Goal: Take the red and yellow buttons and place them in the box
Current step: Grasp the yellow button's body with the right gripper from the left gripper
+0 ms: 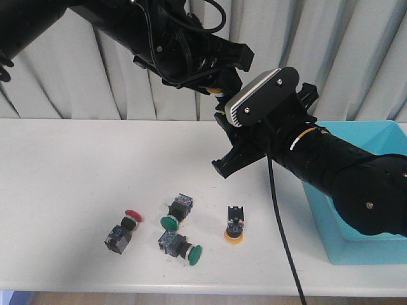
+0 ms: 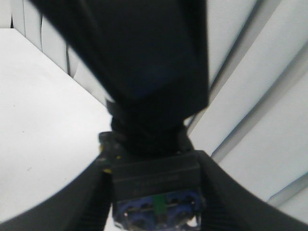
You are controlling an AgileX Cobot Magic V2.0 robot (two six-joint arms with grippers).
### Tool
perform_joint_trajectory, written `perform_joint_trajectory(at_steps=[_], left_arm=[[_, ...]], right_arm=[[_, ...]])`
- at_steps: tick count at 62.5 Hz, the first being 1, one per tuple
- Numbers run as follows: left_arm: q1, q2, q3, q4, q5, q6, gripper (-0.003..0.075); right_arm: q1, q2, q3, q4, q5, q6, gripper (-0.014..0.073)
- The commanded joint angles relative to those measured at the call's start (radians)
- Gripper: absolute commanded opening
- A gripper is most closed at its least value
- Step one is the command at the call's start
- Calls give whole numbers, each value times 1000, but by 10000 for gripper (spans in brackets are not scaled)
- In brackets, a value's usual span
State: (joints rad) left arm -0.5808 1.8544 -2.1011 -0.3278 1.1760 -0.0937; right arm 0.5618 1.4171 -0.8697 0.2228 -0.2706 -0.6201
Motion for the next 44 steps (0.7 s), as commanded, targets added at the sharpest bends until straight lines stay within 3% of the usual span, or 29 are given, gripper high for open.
perform_joint_trajectory(at_steps=[1, 10, 20, 36, 44], left_arm=[[2, -55, -20, -26, -48, 9, 21], [2, -55, -20, -26, -53, 23, 30], [2, -53, -20, -26, -44, 99, 96], [2, -36, -20, -27, -19, 131, 363], [2, -35, -20, -27, -11, 131, 458]], right_arm=[[-2, -31, -27, 0, -82, 0, 142], [-2, -31, -27, 0, -83, 0, -13], [-2, -31, -27, 0, -83, 0, -7], [-2, -31, -27, 0, -83, -4, 0], [-2, -31, -27, 22, -83, -7, 2]])
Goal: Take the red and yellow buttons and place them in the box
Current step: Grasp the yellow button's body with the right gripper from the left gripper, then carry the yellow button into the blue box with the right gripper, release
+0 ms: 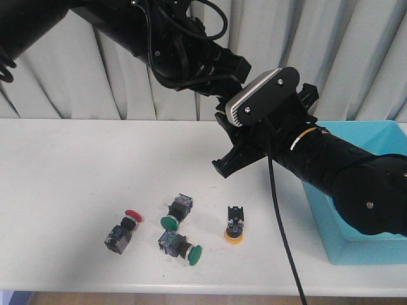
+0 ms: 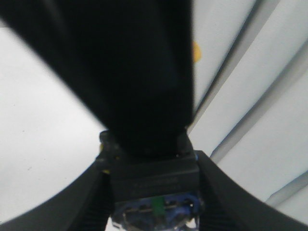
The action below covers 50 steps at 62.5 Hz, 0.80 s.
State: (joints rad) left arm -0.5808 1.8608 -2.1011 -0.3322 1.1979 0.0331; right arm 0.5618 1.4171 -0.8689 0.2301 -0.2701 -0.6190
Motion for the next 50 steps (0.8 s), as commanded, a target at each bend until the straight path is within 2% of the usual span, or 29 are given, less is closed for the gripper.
perform_joint_trajectory(at_steps=[1, 16, 34, 42, 50], left_arm=[[2, -41, -20, -22, -35, 4, 463], [2, -59, -20, -22, -20, 30, 478], [2, -84, -20, 32, -29, 57, 468], [2, -95, -20, 180, -32, 48, 426], [2, -103, -20, 344, -27, 8, 321]], right_arm=[[-2, -31, -28, 20, -84, -10, 3], [-66, -31, -29, 122, -90, -65, 7], [-299, -35, -33, 253, -68, -65, 13], [-445, -33, -88, 310, 95, -68, 15], [-601, -22, -167, 321, 256, -68, 17]])
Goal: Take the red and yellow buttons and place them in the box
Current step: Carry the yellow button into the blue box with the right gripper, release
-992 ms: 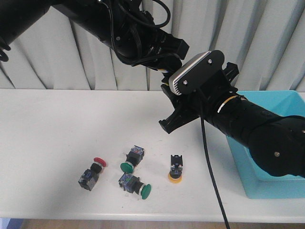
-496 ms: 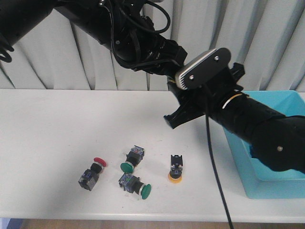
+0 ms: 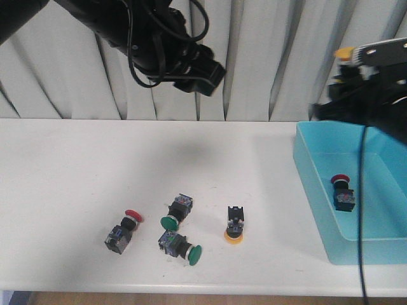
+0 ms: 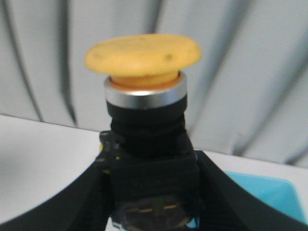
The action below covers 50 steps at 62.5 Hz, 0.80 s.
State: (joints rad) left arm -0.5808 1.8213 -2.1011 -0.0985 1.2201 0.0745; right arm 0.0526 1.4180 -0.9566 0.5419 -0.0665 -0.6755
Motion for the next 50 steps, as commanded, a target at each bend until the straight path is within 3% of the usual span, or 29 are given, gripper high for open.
perform_joint_trajectory(at_steps=[1, 17, 29, 38, 50], left_arm=[[2, -64, -20, 139, -48, -39, 304], [2, -67, -20, 315, -40, -74, -8], [2, -67, -20, 330, -35, -74, -8], [2, -67, -20, 330, -23, -74, -7], [2, -67, -20, 330, -23, -74, -7]], right_arm=[[-108, -20, -87, 14, 67, -9, 17], [-276, 85, -173, 9, 251, 27, 20], [-311, 237, -173, -23, 304, 35, 22], [-342, 329, -173, -63, 340, 112, 24], [-339, 435, -211, -208, 389, 222, 25]])
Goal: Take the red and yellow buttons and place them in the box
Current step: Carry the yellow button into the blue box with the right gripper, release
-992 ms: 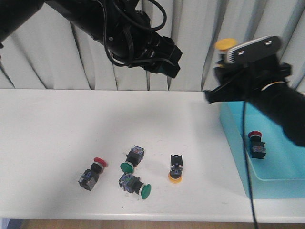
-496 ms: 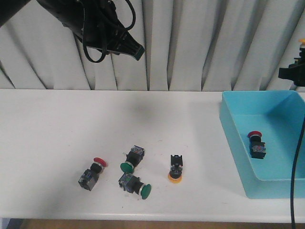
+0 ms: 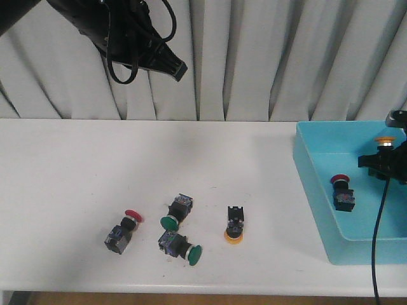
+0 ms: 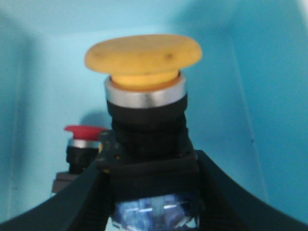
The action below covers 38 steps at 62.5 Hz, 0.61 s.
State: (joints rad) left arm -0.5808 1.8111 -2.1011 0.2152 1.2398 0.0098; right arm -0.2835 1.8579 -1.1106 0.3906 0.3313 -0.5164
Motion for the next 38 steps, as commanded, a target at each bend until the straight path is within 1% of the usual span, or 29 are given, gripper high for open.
perform_joint_trajectory(at_steps=[1, 12, 20, 29, 38], left_arm=[[2, -56, -20, 16, -43, -10, -7], [2, -55, -20, 16, -42, -10, -7], [2, -55, -20, 16, -41, -10, -7], [2, -55, -20, 15, -39, -10, -7], [2, -55, -20, 15, -36, -10, -7]], right_arm=[[-3, 3, -66, -68, 7, 75, 25], [-3, 98, -184, -207, 161, 206, 41], [-3, 154, -252, -253, 250, 260, 86], [-3, 198, -300, -249, 321, 260, 209], [-3, 207, -309, -250, 331, 256, 393]])
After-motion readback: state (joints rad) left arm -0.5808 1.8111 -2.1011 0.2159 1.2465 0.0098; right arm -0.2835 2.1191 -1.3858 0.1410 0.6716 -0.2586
